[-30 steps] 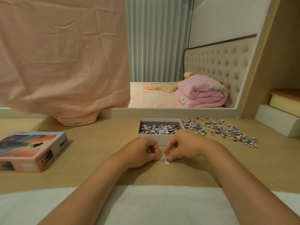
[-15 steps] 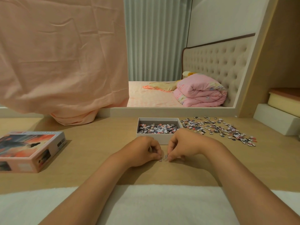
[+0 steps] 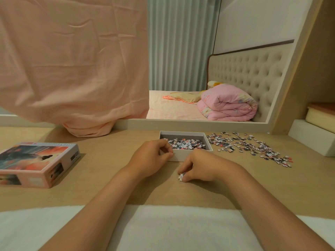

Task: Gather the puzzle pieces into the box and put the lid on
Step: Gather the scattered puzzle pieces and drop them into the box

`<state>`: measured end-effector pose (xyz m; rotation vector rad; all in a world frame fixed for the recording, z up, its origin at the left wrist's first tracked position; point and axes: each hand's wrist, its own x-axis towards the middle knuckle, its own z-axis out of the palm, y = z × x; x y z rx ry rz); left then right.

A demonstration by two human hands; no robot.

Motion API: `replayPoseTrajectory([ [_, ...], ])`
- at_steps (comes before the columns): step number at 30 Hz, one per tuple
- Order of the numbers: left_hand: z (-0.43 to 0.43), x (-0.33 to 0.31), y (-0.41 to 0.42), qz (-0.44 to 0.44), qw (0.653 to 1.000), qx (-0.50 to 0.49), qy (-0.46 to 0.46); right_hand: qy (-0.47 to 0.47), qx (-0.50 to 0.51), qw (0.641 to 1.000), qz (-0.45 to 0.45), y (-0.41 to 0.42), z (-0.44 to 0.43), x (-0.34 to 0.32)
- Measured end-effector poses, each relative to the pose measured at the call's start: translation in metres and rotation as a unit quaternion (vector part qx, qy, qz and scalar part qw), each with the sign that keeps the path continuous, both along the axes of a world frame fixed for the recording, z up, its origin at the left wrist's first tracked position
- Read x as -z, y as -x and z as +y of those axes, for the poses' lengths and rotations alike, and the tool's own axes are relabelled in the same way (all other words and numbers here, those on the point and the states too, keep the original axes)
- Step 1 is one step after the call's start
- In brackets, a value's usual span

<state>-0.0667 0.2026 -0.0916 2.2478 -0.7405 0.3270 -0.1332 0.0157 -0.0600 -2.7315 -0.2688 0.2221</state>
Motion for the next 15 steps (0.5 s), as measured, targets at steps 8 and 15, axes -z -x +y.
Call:
replayPoseTrajectory([
  [8,-0.008,0.001,-0.009,-0.068,0.997,-0.035,0.028,-0.093,0.017,0.995,0.014,0.001,-0.003,-0.005],
  [15,-0.019,0.005,-0.032,-0.127,0.988,-0.083,0.021,-0.087,0.216,0.93,-0.286,-0.031,-0.019,-0.009],
])
